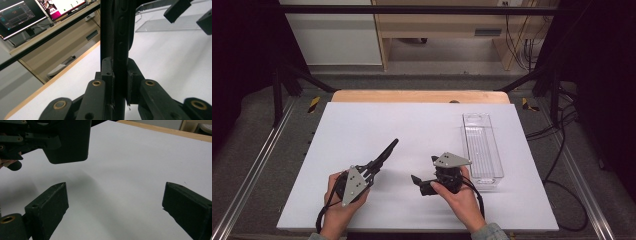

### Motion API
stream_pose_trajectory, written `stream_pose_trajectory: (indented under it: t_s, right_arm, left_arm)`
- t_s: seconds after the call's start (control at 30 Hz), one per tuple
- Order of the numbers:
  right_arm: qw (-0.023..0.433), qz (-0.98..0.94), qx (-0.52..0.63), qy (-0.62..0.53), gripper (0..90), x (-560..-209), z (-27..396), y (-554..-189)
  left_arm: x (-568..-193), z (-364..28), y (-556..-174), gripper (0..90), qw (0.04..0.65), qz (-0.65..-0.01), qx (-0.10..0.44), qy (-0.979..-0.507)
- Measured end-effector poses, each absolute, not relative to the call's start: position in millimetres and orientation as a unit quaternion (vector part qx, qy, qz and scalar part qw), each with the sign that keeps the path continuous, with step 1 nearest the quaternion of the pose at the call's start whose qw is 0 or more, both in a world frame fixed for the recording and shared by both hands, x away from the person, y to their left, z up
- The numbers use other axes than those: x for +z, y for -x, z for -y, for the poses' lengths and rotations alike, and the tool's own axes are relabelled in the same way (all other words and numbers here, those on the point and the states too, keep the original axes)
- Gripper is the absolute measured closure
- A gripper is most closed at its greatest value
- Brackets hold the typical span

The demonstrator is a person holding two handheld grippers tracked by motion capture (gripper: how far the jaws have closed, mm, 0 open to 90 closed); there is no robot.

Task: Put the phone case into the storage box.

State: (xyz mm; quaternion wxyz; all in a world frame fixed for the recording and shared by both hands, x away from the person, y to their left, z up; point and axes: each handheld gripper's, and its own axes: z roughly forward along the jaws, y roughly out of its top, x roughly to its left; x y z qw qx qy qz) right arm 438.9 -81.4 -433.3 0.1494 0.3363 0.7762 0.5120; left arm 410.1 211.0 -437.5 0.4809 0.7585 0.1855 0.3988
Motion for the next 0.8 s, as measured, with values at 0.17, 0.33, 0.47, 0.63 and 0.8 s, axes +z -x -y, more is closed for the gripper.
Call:
stream_pose_trajectory:
  t_s: [0.17,0.33,0.47,0.63,0.8]
  right_arm:
    - [0.147,-0.775,0.513,-0.338,6.9,-434.4,80.7,-439.0]
    - [0.147,-0.775,0.514,-0.337,6.9,-434.3,80.8,-438.9]
    - [0.148,-0.775,0.514,-0.336,6.9,-434.3,81.1,-438.9]
    - [0.149,-0.773,0.517,-0.337,6.9,-434.0,81.3,-438.9]
    - [0.150,-0.771,0.519,-0.338,6.9,-433.9,81.3,-438.8]
  left_arm:
    - [-436.9,-215.8,-412.3,80.5,0.505,-0.206,0.378,-0.749]
    - [-436.6,-218.9,-413.8,80.5,0.520,-0.219,0.363,-0.741]
    - [-436.5,-220.6,-414.6,80.6,0.529,-0.226,0.354,-0.737]
    - [-436.6,-223.8,-416.1,80.6,0.549,-0.242,0.332,-0.728]
    - [-436.3,-226.1,-417.6,80.6,0.564,-0.249,0.320,-0.719]
